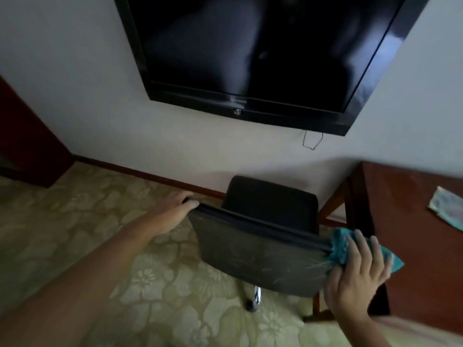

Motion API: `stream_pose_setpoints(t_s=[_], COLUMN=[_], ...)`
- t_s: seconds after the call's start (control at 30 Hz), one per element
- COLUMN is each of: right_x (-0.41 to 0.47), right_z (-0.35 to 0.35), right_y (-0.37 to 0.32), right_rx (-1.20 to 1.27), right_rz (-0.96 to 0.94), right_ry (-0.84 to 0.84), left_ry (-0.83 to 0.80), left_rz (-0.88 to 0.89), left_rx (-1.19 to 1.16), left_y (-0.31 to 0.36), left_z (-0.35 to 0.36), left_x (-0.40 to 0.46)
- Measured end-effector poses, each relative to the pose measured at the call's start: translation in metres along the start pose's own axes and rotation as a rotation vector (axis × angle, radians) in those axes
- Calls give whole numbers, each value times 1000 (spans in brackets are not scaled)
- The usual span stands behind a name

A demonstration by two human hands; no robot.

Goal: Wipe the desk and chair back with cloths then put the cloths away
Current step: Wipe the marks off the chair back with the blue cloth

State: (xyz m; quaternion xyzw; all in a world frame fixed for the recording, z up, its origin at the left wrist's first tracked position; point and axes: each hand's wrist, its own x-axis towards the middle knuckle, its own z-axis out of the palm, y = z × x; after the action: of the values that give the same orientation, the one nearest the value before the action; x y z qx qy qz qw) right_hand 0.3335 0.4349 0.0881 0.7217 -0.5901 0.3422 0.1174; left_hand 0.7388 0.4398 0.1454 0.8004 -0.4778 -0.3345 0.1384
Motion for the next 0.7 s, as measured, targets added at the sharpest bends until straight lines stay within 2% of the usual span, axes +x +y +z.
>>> stream_pose_setpoints(t_s=[0.13,0.27,0.43,0.57,0.7], right_x=[-1,2,7,12,10], right_z=[10,38,88,110,120], right_y=[-75,-165,-259,-265,-253], right_rx=[13,-83,-217,-322,-391], right_rz=[-18,-141,-337,-458,-641], right_ry=[-40,-159,-249,-277,-192], left_ry=[-95,-253,-313,-325,-315], left_rz=[199,265,332,416,380], left_rx=[-34,-89,-95,-290,-582], left_y=[-16,-19,-24,-34,-49], left_z=[-1,-13,-23,-25,-20], left_x=[6,13,26,44,60])
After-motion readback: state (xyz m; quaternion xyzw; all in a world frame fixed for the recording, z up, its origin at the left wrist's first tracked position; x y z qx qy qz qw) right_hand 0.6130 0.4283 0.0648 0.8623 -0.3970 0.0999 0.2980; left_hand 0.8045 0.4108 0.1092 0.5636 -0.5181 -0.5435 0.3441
